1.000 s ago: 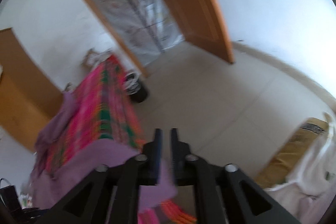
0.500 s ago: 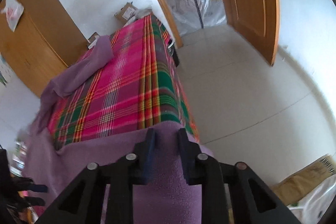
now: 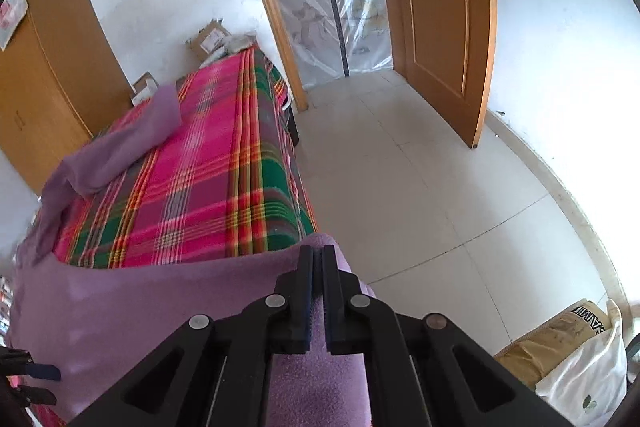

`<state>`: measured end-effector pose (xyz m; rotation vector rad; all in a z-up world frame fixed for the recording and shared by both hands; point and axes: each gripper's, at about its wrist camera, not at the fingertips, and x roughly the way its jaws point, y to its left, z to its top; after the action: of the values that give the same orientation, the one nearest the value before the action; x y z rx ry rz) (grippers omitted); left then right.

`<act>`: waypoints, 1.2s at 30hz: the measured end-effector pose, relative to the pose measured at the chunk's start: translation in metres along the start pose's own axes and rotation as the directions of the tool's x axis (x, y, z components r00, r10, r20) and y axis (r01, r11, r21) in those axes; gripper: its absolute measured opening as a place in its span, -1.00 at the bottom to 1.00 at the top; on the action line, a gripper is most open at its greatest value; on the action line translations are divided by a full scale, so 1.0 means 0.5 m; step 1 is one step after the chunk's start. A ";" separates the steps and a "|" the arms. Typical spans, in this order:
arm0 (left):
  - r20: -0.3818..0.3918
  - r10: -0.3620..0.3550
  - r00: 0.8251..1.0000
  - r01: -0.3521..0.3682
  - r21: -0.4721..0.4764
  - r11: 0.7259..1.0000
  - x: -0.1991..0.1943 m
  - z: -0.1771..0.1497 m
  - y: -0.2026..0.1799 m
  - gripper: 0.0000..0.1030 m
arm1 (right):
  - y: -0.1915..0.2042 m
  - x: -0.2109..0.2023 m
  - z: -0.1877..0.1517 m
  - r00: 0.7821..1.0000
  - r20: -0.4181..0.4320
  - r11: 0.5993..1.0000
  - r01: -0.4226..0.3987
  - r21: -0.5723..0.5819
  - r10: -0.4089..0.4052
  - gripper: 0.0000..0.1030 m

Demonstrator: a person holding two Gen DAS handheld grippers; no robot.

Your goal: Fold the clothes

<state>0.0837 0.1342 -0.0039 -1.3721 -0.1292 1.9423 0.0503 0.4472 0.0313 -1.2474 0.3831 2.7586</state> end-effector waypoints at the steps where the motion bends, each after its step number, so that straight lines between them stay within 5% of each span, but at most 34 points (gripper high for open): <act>1: 0.006 0.015 1.000 -0.015 0.002 1.000 -0.005 0.001 0.001 -0.15 | 0.005 -0.001 0.001 1.000 -0.003 1.000 0.017 -0.009 -0.017 -0.89; 5: 0.049 0.071 0.996 -0.070 -0.017 0.997 -0.035 0.004 0.020 -0.15 | 0.035 -0.037 -0.011 0.993 0.029 0.990 0.114 -0.082 -0.112 -0.73; 8: 0.073 0.087 0.994 -0.081 -0.074 0.994 -0.053 0.004 0.055 -0.15 | 0.083 -0.074 -0.036 0.995 0.070 0.979 0.081 -0.185 -0.069 -0.44; 10: 0.081 0.119 0.990 -0.111 -0.100 0.989 -0.062 0.000 0.076 -0.15 | 0.107 -0.080 -0.058 0.996 0.065 0.966 0.071 -0.249 -0.057 -0.44; 15: 0.087 0.205 0.975 -0.191 -0.142 0.971 -0.086 -0.002 0.122 -0.15 | 0.140 -0.054 -0.086 0.983 0.018 0.926 0.178 -0.334 -0.183 -0.44; 24: 0.218 0.358 0.908 -0.320 -0.194 0.927 -0.196 0.072 0.184 -0.15 | 0.229 -0.108 -0.006 0.996 0.066 0.928 0.077 -0.364 -0.057 -0.44; 36: 0.182 0.474 0.862 -0.452 -0.148 0.880 -0.171 0.199 0.244 -0.15 | 0.318 0.062 0.148 0.989 -0.080 0.966 -0.136 -0.221 0.121 -0.44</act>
<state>-0.0497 0.0258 0.0464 -1.3420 0.0071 2.5188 -0.0532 0.3128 0.0854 -1.4135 0.1622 2.9452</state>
